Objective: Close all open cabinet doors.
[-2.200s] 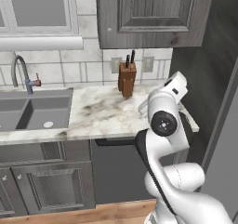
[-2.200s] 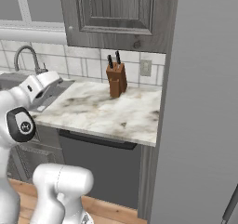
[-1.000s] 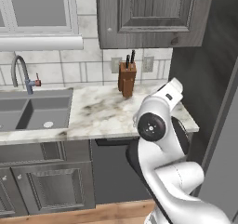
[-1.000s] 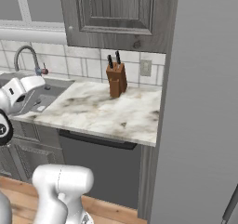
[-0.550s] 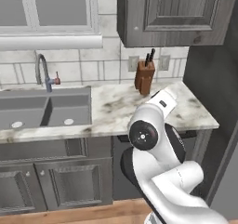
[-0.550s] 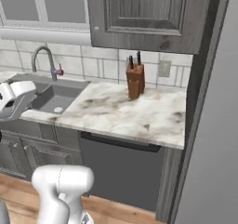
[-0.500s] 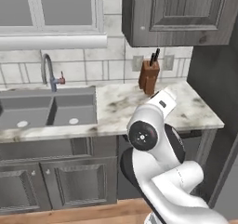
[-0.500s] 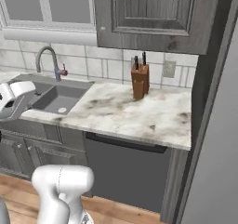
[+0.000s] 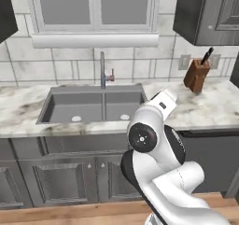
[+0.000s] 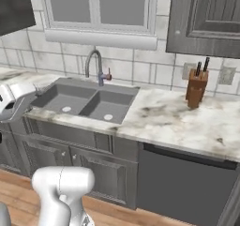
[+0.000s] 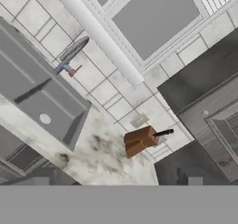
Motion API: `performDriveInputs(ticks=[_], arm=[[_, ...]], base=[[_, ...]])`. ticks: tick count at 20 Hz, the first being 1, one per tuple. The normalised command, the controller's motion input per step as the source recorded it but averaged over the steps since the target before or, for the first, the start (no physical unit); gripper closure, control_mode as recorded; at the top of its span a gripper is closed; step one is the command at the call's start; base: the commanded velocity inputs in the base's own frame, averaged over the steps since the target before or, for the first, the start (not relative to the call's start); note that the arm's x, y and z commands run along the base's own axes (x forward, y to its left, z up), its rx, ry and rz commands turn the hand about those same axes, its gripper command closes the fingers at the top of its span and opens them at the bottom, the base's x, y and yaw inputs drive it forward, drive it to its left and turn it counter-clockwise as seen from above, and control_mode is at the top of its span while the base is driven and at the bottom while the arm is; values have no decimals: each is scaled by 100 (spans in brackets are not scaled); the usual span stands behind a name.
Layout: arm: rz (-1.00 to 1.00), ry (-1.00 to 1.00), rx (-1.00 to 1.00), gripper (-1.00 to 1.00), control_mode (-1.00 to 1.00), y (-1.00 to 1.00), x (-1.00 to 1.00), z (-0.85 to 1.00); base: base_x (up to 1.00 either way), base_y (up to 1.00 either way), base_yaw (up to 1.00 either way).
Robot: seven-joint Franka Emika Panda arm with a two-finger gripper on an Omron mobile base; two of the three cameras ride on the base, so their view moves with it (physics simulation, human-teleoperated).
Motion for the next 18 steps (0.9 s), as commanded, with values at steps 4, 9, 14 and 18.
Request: performDriveInputs(ticks=[4, 9, 14, 18], arm=[[0, 0, 0, -100, 100, 0, 0, 0], [0, 0, 0, -100, 100, 0, 0, 0], [0, 0, 0, -100, 100, 0, 0, 0], [0, 0, 0, -100, 100, 0, 0, 0]], base=[[-18, 100, 13], [-15, 100, 13], [-17, 98, 12], [-44, 76, 7]])
